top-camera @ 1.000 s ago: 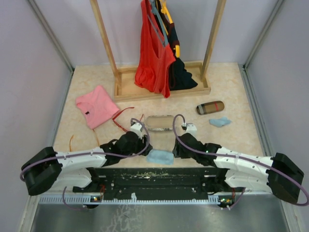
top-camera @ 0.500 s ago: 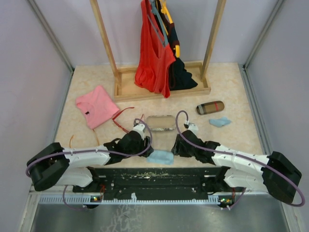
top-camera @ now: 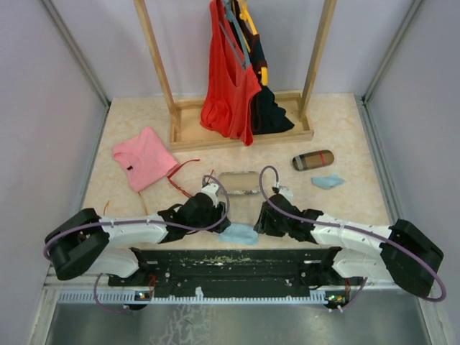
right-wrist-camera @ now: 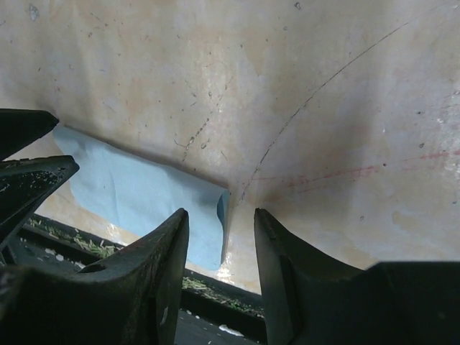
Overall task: Organize the sunglasses
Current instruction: Pick up the glasses cleaning cloth from the center of the board.
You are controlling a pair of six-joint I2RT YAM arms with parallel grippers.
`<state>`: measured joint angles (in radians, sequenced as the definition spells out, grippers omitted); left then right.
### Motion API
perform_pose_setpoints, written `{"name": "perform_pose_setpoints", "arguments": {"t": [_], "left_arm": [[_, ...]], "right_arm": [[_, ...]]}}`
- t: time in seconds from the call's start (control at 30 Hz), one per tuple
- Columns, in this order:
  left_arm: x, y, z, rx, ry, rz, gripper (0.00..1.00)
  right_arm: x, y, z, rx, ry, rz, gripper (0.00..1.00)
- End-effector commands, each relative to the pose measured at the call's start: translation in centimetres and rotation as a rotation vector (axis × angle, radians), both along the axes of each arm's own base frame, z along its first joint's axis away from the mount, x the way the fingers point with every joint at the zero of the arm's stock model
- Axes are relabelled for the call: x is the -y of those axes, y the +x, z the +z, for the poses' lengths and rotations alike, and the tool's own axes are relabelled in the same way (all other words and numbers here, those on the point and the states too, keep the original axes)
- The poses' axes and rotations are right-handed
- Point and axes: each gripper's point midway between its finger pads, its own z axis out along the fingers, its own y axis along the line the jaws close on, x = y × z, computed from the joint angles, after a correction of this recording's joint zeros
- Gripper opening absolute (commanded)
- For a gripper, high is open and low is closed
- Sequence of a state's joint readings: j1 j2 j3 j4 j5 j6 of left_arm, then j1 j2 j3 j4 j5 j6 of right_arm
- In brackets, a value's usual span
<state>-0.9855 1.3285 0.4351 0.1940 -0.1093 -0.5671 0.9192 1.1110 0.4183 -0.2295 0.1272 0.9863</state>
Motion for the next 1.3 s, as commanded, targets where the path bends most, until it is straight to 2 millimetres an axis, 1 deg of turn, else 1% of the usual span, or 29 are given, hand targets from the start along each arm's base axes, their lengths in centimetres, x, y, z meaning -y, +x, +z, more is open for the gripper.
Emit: {"name": "perform_pose_setpoints", "arguments": {"t": [0.0,0.33,0.63,0.8,1.0,1.27], "left_arm": [[0.4,-0.4,-0.4,-0.037,-0.005,-0.015,0.54],[0.2,-0.8,-1.0,-0.054,0.004,-0.021,0.51],[0.2,-0.8,-1.1,-0.053,0.006,-0.023,0.5],[0.0,-0.9,-1.2,-0.054,0.009,-0.023,0.49],[0.0,-0.9,-1.3,-0.058,0.007,-0.021,0.49],[0.2,-1.0,-1.3,-0.06,0.004,-0.027,0.47]], "right_arm": [[-0.8,0.5,0.0,-0.006,0.045,-0.022,0.41],[-0.9,0.7,-0.7,-0.034,0.077,-0.051,0.34],[-1.0,0.6,-1.4,-0.054,0.081,-0.052,0.32],[-0.7,0.6,-1.9,-0.058,0.062,-0.058,0.3],[-0.3,0.6,-2.4,-0.06,0.034,-0.06,0.21],[-0.2,0.6,-2.5,-0.053,0.028,-0.056,0.0]]}}
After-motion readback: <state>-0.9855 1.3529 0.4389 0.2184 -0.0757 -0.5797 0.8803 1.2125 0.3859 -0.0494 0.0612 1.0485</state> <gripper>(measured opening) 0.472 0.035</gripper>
